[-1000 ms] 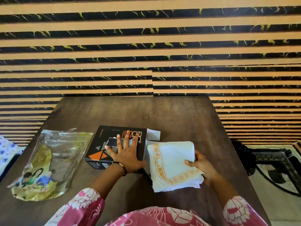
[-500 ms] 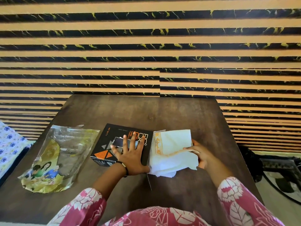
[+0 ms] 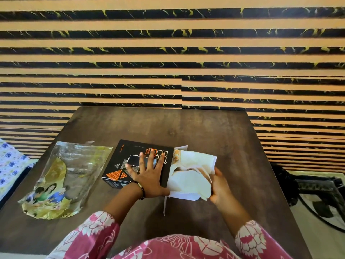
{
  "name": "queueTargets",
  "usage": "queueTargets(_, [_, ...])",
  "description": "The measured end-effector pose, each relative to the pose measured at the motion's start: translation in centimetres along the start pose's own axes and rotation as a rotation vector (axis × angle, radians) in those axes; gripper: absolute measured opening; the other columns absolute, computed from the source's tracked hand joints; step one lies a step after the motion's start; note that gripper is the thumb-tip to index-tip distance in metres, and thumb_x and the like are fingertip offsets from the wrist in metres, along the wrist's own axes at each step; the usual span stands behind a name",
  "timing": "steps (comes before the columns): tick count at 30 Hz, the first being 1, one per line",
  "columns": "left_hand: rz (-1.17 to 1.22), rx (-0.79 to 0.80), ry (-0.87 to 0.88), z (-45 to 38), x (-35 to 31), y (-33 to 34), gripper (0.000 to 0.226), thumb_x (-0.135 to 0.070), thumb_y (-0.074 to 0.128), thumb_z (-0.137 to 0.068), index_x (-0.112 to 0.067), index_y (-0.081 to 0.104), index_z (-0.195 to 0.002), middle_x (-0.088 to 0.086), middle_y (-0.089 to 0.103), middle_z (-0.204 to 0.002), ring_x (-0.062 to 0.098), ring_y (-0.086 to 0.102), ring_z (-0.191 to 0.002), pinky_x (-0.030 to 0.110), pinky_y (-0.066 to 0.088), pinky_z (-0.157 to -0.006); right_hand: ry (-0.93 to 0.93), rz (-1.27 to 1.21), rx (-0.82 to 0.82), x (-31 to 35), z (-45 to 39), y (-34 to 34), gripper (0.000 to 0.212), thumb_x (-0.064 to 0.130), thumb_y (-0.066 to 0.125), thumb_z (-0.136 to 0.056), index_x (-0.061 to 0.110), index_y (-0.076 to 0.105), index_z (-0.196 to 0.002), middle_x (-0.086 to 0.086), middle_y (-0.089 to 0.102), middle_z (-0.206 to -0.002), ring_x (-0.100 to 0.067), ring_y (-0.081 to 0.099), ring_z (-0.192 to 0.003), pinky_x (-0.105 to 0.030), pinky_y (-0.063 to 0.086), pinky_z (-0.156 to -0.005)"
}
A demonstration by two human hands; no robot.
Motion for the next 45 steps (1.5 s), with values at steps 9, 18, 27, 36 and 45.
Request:
queueTargets(9, [0.031, 0.009, 0.021, 0.1, 0.1, 0.0, 0.117, -0.066, 0.064, -0.065, -0.033, -0.016, -0.143, 0.005, -0.029, -0.153, 0.039, -0.032, -0.135, 0.076, -0.01, -0.098, -0.146, 0.177, 0.077, -1.3, 0.4, -1.6, 0.033, 0.009, 0.056, -0.089, 0.024, 0.053, -0.119, -0.009, 0.064, -0.117, -0.029, 0.064, -0.103, -0.047, 0.057, -0.081])
queueTargets(18, [0.029, 0.021, 0.029, 0.0, 0.2, 0.1, 0.116, -0.063, 0.065, -0.065, -0.033, -0.015, -0.143, 0.005, -0.029, -0.152, 0.04, -0.033, -0.134, 0.076, -0.01, -0.097, -0.048, 0.039, -0.033, -0.5, -0.6, -0.6, 0.035, 0.006, 0.052, -0.089, 0.018, 0.051, -0.122, -0.008, 0.065, -0.113, -0.028, 0.064, -0.1, -0.038, 0.057, -0.07])
queueTargets(27, [0.001, 0.015, 0.01, -0.3, 0.1, 0.2, 0.117, -0.063, 0.065, -0.066, -0.033, -0.018, -0.143, 0.005, -0.03, -0.152, 0.04, -0.032, -0.134, 0.076, -0.009, -0.098, 0.22, -0.204, -0.092, -1.9, -0.9, 0.8, 0.02, 0.018, 0.053, -0.092, 0.014, 0.064, -0.109, -0.015, 0.07, -0.105, -0.033, 0.067, -0.097, -0.047, 0.058, -0.07])
queueTargets(36, [0.006, 0.036, 0.009, 0.0, -0.1, -0.2, 0.118, -0.067, 0.064, -0.065, -0.031, -0.018, -0.143, 0.006, -0.03, -0.152, 0.04, -0.032, -0.134, 0.077, -0.008, -0.098, 0.058, 0.006, -0.029, -2.7, -0.1, 0.7, 0.036, 0.003, 0.048, -0.09, 0.02, 0.049, -0.121, -0.012, 0.063, -0.117, -0.032, 0.063, -0.102, -0.048, 0.056, -0.08])
queueTargets(45, [0.116, 0.05, 0.03, 0.2, 0.3, -0.4, 0.111, -0.076, 0.053, -0.064, -0.035, -0.013, -0.144, 0.001, -0.03, -0.152, 0.036, -0.032, -0.136, 0.074, -0.01, -0.1, -0.19, 0.756, -0.157, 0.2, 0.3, 1.2, 0.049, 0.015, 0.048, -0.09, 0.02, 0.031, -0.137, -0.001, 0.04, -0.139, -0.022, 0.047, -0.12, -0.04, 0.046, -0.096])
Point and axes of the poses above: each hand's wrist, its own z-axis away from the middle knuckle, its own y-axis out of the palm, x = y × z, the point moved 6 cm from there along -z, towards the middle knuckle
